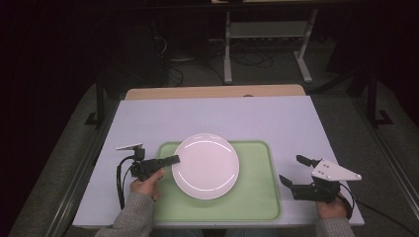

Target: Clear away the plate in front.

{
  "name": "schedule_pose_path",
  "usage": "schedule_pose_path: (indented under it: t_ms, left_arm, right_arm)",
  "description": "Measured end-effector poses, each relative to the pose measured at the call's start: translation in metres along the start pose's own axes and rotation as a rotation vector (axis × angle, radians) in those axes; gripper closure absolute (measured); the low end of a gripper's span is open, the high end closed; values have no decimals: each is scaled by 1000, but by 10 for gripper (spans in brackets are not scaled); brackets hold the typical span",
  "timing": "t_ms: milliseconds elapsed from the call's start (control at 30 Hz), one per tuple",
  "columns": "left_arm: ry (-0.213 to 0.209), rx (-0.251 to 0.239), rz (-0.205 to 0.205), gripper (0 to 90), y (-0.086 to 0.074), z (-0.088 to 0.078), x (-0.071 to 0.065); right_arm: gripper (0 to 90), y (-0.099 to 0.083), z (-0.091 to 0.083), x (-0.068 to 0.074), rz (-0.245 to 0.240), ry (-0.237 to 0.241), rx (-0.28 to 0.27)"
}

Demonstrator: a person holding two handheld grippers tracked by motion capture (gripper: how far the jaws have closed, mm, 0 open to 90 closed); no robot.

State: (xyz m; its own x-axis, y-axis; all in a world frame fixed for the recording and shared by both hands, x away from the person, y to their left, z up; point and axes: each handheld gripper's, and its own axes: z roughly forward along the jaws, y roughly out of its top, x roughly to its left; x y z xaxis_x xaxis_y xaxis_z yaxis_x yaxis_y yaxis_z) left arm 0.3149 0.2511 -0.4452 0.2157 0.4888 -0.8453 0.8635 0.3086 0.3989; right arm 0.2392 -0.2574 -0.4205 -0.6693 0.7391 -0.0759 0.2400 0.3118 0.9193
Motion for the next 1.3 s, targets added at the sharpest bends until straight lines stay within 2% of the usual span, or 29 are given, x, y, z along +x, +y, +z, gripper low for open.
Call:
schedule_pose_path:
  t_ms: [200, 333, 600, 1300]
  left_arm:
    - [36, 42, 14, 858, -7, 2, 0]
    - [38, 36, -12, 860, -9, 4, 4]
    - [67, 42, -30, 861, -10, 6, 5]
    - [126, 77, -24, 844, -12, 9, 3]
  right_arm:
    - [136, 0, 0, 0, -2, 1, 2]
    - [136, 0, 1, 1, -6, -1, 4]
    - [136, 0, 1, 1, -8, 2, 8]
    - [136, 0, 3, 2, -14, 4, 13]
